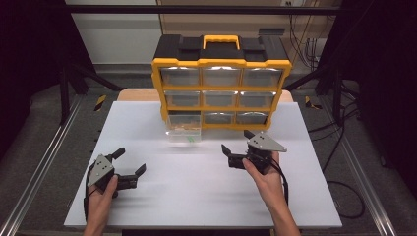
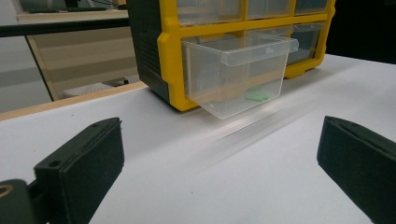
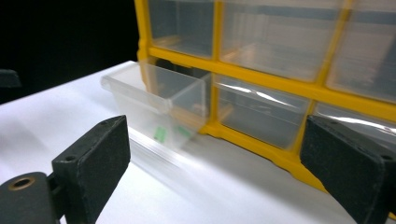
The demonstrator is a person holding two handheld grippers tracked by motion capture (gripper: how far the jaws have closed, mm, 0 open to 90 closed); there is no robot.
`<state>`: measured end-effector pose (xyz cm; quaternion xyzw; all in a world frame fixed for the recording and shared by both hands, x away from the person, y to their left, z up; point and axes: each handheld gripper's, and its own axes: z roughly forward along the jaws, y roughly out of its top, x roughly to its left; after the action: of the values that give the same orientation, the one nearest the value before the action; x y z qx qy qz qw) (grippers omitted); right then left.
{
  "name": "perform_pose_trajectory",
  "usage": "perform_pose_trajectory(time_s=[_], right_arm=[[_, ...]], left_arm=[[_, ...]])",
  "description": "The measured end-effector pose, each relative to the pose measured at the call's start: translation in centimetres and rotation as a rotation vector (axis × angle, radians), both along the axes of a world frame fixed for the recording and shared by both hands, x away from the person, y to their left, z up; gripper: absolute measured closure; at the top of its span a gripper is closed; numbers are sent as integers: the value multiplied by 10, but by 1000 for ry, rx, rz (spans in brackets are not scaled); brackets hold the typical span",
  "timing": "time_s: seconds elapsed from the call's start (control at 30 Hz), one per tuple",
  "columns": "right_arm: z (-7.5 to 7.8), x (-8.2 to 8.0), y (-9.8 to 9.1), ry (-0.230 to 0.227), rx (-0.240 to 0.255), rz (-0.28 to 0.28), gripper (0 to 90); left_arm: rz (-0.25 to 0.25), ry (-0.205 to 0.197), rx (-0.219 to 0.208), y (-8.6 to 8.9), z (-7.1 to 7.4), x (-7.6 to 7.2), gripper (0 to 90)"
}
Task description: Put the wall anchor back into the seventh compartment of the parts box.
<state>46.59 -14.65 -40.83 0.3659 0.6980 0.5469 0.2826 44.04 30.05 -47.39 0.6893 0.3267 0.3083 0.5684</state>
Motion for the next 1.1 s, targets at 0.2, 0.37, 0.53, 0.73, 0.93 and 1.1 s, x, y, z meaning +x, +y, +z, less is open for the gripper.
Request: perform_pose_trajectory(time_s=[0.2, 0.37, 0.53, 0.73, 0.93, 1.1], right_arm=[[-10, -11, -20, 7, 19, -16, 78], [-14, -20, -38, 2, 30, -31, 66], [-20, -29, -56, -2, 50, -47, 63], [-29, -36, -74, -4, 80, -81, 65], [-34, -42, -88, -21, 92, -76, 68], [-39, -47, -99, -33, 81, -54, 66]], left_arm=[[3, -4, -8, 1, 1, -2, 8], [-4, -4, -1, -1, 1, -3, 8], [-5, -1, 3, -1, 1, -3, 8], [7, 4, 0, 3, 0, -4, 8], [14, 2, 0, 6, 0, -8, 8], [13, -2, -4, 7, 2, -8, 8]])
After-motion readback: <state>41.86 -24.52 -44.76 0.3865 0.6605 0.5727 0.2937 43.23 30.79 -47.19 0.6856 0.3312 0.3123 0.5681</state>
